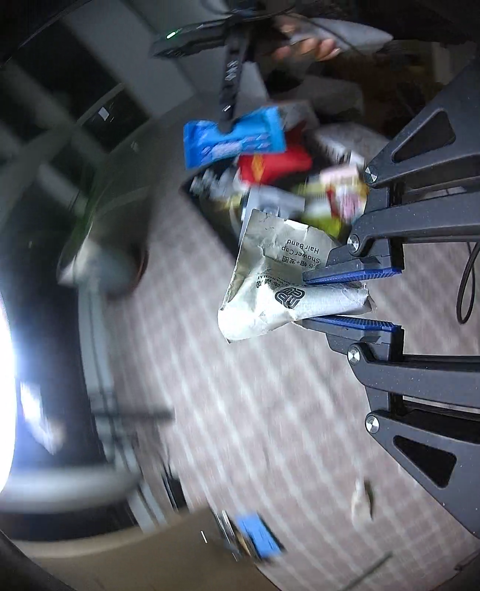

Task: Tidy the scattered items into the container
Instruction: 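Lift the wipes packet and paper pouch with both grippers toward the tray, then open both grippers to drop the wipes packet and paper pouch into the tray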

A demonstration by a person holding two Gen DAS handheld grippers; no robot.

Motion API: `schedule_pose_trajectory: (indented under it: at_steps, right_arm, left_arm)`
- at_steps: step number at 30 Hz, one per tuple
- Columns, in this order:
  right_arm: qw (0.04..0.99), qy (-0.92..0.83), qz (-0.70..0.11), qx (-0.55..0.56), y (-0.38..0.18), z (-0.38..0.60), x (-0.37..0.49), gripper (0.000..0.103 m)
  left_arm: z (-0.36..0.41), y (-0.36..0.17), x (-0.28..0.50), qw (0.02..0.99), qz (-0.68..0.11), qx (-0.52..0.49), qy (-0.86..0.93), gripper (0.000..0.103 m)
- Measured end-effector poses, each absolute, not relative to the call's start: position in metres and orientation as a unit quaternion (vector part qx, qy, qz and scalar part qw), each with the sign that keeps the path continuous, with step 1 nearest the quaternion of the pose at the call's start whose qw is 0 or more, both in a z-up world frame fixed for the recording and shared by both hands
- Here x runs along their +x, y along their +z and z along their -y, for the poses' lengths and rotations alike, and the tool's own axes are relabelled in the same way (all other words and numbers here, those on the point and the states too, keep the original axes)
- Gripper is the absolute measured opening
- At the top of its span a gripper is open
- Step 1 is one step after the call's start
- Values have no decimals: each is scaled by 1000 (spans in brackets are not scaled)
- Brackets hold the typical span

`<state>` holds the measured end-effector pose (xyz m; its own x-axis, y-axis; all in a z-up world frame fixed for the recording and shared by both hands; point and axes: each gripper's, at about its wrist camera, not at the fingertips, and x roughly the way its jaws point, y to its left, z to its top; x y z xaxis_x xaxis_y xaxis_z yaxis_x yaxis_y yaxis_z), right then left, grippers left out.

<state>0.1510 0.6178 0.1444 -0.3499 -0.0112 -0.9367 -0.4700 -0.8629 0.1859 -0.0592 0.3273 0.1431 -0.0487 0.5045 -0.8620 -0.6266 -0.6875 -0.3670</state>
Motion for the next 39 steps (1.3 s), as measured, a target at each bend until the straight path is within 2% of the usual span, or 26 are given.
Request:
schedule_pose_trajectory:
  at_steps: [8, 17, 19, 20, 21, 22, 23, 25, 39]
  right_arm:
    - [189, 783, -243, -541, 135, -662, 180, 9]
    - [201, 776, -251, -543, 125, -681, 190, 9]
    - [202, 775, -249, -545, 124, -682, 192, 10]
    - [203, 775, -248, -545, 124, -683, 191, 11]
    - [205, 776, -245, -544, 125, -684, 192, 12]
    - [206, 774, -242, -547, 125, -684, 191, 21]
    - [207, 773, -241, -549, 125, -684, 192, 34]
    - [213, 777, -233, -545, 128, -682, 193, 41]
    - [172, 798, -181, -549, 133, -629, 174, 42]
  left_arm:
    - [-425, 152, 6, 475, -89, -565, 669, 16]
    - [-481, 146, 59, 518, -133, -561, 632, 16]
    - [-487, 141, 67, 520, -143, -562, 627, 19]
    - [-489, 139, 68, 521, -145, -562, 627, 24]
    - [-491, 137, 69, 518, -147, -560, 629, 29]
    - [-491, 134, 68, 512, -150, -563, 631, 42]
    - [-491, 132, 68, 509, -150, -566, 632, 48]
    - [-489, 131, 66, 504, -149, -564, 637, 49]
    - [-427, 122, 19, 426, -142, -569, 689, 49]
